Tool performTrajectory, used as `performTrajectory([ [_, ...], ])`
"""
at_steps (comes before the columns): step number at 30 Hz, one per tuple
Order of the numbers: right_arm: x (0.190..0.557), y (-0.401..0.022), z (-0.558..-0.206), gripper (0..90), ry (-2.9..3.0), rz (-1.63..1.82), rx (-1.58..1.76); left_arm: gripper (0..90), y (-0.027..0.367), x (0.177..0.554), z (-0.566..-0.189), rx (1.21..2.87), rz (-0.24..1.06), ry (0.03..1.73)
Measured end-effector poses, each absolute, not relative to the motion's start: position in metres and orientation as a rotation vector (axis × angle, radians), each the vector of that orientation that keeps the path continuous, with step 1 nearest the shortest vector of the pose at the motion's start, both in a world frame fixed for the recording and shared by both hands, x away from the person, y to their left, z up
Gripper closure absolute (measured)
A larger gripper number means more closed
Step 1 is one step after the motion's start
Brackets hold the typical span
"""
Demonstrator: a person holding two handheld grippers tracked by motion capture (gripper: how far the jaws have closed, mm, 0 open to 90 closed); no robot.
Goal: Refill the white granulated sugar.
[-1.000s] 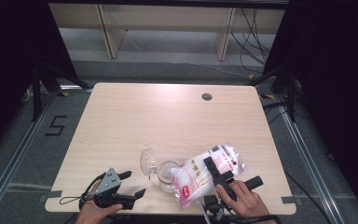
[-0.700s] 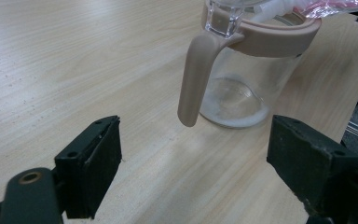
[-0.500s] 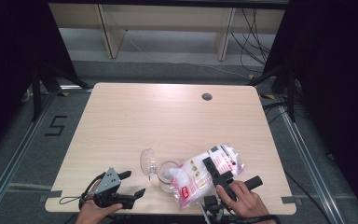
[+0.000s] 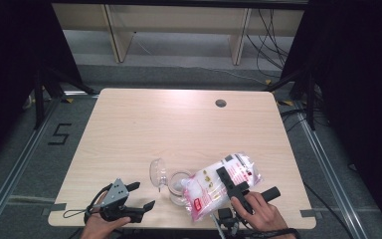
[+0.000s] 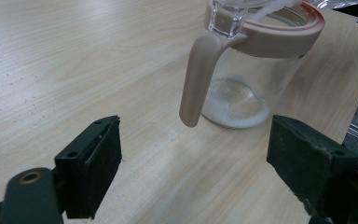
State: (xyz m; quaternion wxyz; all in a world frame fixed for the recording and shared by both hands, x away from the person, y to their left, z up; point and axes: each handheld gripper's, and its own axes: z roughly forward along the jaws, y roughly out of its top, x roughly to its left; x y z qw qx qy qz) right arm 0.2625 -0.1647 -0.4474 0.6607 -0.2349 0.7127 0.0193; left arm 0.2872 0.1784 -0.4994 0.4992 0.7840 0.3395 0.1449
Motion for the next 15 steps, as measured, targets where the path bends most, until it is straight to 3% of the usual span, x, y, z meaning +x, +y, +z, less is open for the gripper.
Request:
performTrajectory([
  [15, 0.2655, -0.1645, -0.4467, 52.1, 1.585, 0.051, -0.544, 17.3, 0.1798, 0.2869, -0.4991, 1.896, 0.355, 0.828],
])
